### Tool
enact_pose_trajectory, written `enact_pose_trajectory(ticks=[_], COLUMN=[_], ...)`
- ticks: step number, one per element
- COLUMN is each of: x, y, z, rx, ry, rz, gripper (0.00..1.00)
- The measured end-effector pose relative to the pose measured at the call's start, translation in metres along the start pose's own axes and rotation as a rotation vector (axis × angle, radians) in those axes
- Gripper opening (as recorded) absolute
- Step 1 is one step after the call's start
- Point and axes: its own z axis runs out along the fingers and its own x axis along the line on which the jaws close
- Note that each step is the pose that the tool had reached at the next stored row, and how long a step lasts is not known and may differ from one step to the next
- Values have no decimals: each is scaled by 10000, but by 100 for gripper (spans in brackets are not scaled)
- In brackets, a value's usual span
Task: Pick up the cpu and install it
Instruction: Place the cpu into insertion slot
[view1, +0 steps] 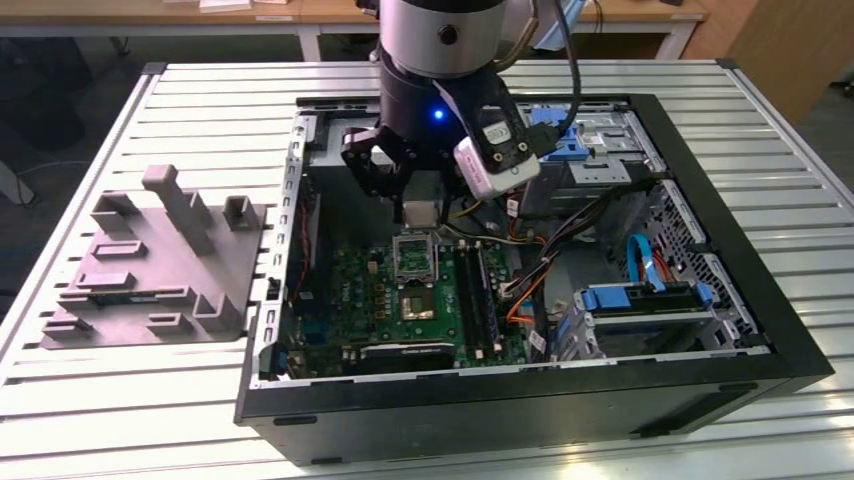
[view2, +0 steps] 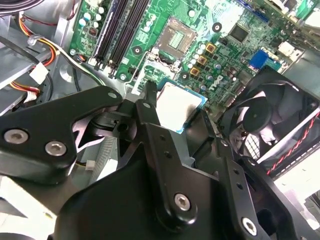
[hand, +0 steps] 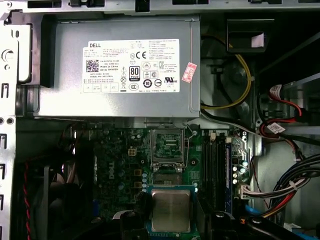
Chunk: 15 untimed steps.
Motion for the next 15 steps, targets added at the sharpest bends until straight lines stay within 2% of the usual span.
enact_pose_trajectory(ticks=[10, 15], x=[-1, -4], y=[-1, -45], z=[12, 44], rx=[-2, 1], ry=[0, 17], rz=[-1, 1], gripper=[47, 47])
